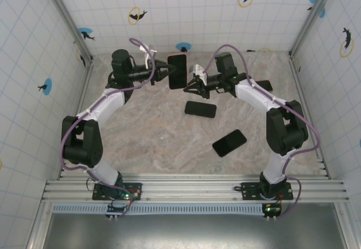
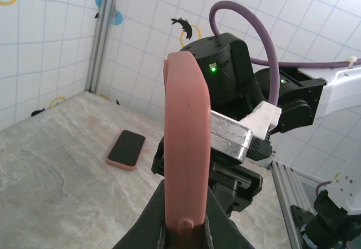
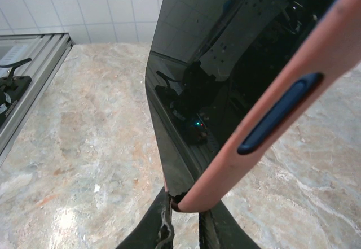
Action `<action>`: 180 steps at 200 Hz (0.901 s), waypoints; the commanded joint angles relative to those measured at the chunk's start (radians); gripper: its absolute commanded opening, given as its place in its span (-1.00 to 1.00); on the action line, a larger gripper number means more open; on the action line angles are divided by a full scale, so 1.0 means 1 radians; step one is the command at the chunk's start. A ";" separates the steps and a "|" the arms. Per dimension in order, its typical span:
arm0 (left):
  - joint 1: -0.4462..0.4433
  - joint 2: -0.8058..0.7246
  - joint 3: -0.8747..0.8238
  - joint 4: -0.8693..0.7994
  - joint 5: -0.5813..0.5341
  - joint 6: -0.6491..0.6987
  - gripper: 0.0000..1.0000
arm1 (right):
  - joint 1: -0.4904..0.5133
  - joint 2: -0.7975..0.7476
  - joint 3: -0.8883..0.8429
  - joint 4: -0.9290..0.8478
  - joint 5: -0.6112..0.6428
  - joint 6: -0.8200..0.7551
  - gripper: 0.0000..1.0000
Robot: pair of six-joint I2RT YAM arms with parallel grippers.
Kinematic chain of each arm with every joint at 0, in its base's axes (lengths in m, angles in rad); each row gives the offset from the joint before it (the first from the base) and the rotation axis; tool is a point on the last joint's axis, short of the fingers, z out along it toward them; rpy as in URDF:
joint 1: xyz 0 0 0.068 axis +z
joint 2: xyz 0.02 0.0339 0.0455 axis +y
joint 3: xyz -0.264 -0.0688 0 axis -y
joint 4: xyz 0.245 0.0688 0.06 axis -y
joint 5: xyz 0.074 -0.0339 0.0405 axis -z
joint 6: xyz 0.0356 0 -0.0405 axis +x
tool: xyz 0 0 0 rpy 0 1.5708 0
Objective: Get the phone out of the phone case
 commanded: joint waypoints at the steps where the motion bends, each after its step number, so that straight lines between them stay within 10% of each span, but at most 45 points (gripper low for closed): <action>1: -0.023 -0.020 0.019 0.021 0.046 -0.015 -1.00 | 0.007 -0.020 0.005 0.128 -0.033 0.059 -0.64; 180: -0.039 -0.014 0.023 -0.016 0.069 -0.012 -1.00 | 0.001 -0.020 -0.014 0.133 -0.059 0.065 -0.68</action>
